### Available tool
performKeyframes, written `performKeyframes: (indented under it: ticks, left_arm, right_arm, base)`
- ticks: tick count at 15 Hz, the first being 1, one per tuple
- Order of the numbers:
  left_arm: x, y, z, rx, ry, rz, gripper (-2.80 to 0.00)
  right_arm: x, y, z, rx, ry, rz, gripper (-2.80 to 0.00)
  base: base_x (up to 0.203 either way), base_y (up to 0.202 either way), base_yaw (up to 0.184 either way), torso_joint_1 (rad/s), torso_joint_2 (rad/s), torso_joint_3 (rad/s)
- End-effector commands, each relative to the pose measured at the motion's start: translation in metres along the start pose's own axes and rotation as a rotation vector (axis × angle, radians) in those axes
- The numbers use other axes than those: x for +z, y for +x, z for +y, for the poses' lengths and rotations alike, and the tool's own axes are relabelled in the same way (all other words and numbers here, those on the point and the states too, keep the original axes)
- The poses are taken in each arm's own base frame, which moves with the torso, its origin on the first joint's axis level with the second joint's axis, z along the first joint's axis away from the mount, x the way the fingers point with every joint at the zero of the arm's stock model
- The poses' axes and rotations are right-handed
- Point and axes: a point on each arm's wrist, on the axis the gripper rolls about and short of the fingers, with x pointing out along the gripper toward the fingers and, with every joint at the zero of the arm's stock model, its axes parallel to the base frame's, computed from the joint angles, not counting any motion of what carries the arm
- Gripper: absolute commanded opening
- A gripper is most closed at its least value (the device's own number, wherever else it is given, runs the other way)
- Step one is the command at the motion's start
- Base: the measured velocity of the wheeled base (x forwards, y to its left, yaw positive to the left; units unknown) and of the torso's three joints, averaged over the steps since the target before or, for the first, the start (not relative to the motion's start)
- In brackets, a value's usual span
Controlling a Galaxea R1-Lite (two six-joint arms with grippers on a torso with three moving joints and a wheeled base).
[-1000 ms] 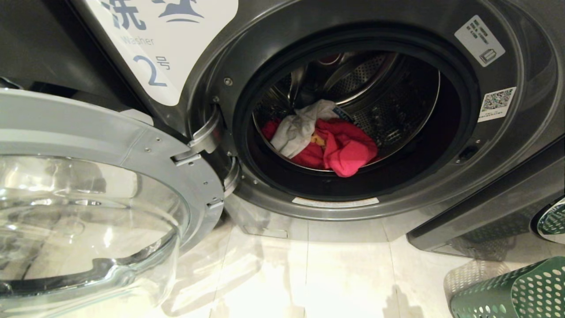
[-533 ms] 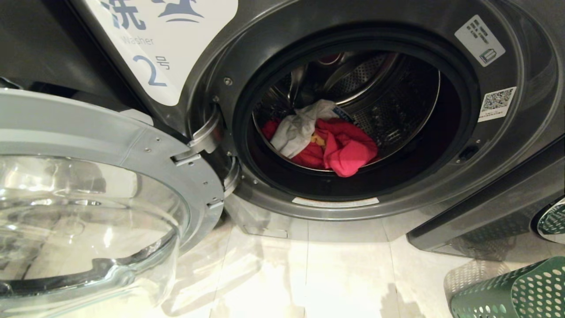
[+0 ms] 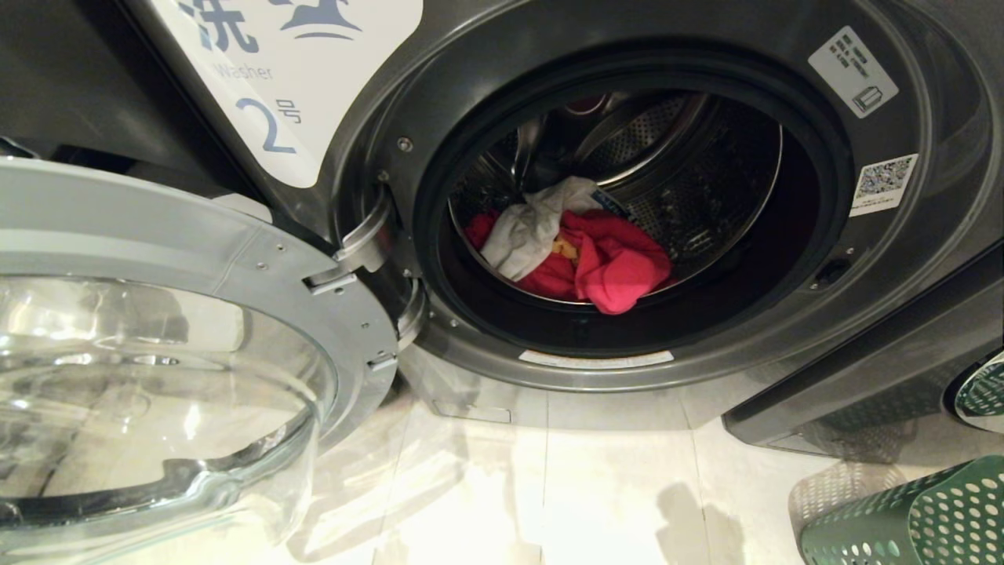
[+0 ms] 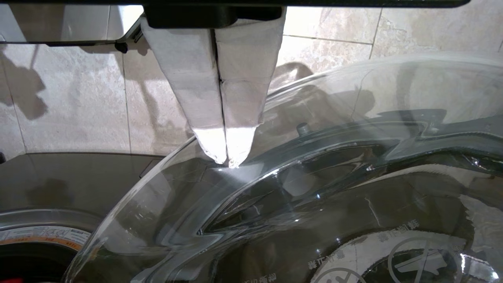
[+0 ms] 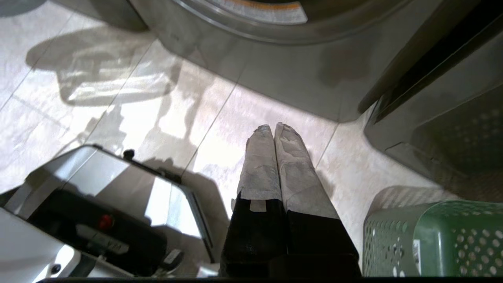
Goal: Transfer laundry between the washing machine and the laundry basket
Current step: Pick a cloth and place it into the basket
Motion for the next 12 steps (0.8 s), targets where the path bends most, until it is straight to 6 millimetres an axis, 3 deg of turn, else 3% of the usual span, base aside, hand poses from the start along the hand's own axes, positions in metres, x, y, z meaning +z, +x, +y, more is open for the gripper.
performKeyframes:
  ticks: [1, 4, 7, 10, 12]
  left_arm:
    - [0.0, 0.0, 0.0, 0.002, -0.008, 0.001, -2.8]
    - [0.0, 0.0, 0.0, 0.002, -0.011, 0.0, -2.8]
    - [0.0, 0.0, 0.0, 0.003, -0.011, 0.001, -2.8]
    - [0.0, 0.0, 0.0, 0.002, -0.011, 0.001, -2.8]
    - [0.0, 0.0, 0.0, 0.002, -0.011, 0.001, -2.8]
  right_arm:
    - [0.017, 0.033, -0.015, 0.044, 0.056, 0.175, -2.8]
    - [0.039, 0.08, -0.031, 0.124, 0.084, 0.275, -2.8]
    - [0.057, 0.134, -0.035, 0.218, 0.037, 0.218, -2.8]
    - [0.066, 0.156, -0.012, 0.372, -0.019, 0.175, -2.8]
    - [0.065, 0.164, -0.002, 0.375, -0.041, 0.199, -2.8]
  base:
    - [0.0, 0.0, 0.0, 0.0, 0.0, 0.0]
    - [0.0, 0.0, 0.0, 0.0, 0.0, 0.0]
    - [0.0, 0.0, 0.0, 0.0, 0.0, 0.0]
    - [0.0, 0.0, 0.0, 0.0, 0.0, 0.0]
    - [0.0, 0.0, 0.0, 0.0, 0.0, 0.0]
